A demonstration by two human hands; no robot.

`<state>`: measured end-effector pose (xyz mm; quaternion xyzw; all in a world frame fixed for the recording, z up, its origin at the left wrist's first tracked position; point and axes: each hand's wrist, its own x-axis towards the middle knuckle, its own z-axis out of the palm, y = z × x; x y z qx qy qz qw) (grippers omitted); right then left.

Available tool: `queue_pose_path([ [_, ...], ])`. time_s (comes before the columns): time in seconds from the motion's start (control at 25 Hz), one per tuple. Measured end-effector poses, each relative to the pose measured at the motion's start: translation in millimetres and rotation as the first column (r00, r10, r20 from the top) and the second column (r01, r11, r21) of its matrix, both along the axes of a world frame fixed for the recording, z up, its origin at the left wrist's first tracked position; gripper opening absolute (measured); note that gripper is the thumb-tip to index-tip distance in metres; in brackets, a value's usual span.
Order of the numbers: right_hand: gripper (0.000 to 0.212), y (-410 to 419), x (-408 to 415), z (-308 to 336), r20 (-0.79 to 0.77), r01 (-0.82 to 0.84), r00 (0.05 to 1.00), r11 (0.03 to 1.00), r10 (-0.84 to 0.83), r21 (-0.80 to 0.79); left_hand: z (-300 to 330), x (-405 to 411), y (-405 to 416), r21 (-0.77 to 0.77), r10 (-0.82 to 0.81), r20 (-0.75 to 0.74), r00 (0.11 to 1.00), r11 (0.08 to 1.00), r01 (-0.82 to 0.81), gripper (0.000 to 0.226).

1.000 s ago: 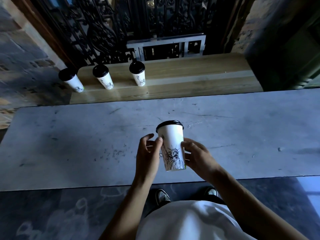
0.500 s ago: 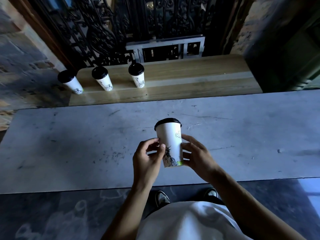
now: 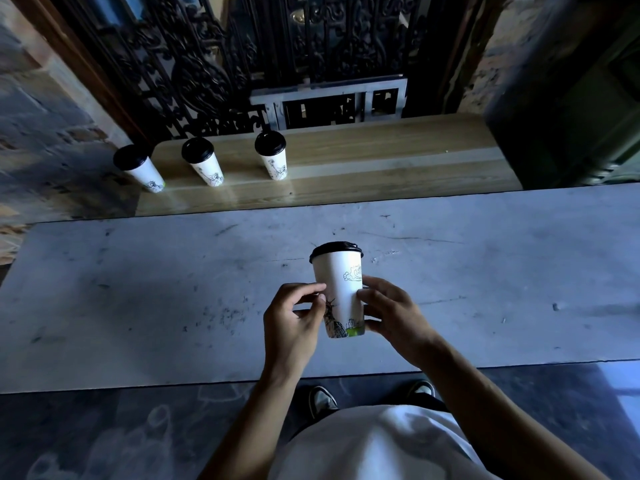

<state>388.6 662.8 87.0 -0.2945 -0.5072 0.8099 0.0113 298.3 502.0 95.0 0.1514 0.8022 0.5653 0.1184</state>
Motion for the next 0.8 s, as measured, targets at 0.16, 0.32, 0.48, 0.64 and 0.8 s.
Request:
queue_pose_path([
  [0.16, 0.042, 4, 0, -5, -0.012, 0.052, 0.999, 0.998, -0.053, -0.026, 3, 1, 2, 0.028, 0.022, 0.044, 0.999, 0.999, -0.024, 0.011],
  [0.32, 0.036, 6, -5, -4, -0.018, 0.076, 0.997, 0.995, -0.077, -0.063, 3, -2, 3, 0.033, 0.055, 0.085, 0.995, 0.998, -0.058, 0.011],
  [0.48, 0.035, 3, -7, -3, -0.051, 0.058, 0.997, 0.998, -0.059, -0.007, 5, -6, 1, 0.033, 0.065, 0.027, 0.998, 0.997, -0.066, 0.012],
  [0.64, 0.042, 1, -9, -2, -0.088, 0.011, 0.996, 1.0, -0.012, -0.009, 1, -12, -3, 0.029, 0.038, -0.004, 0.999, 0.999, -0.037, 0.023],
  [0.8, 0.032, 3, -11, 0, -0.123, -0.045, 0.991, 0.997, 0.053, 0.069, 3, -12, -3, 0.054, 0.037, 0.075, 0.997, 0.998, -0.041, 0.01],
])
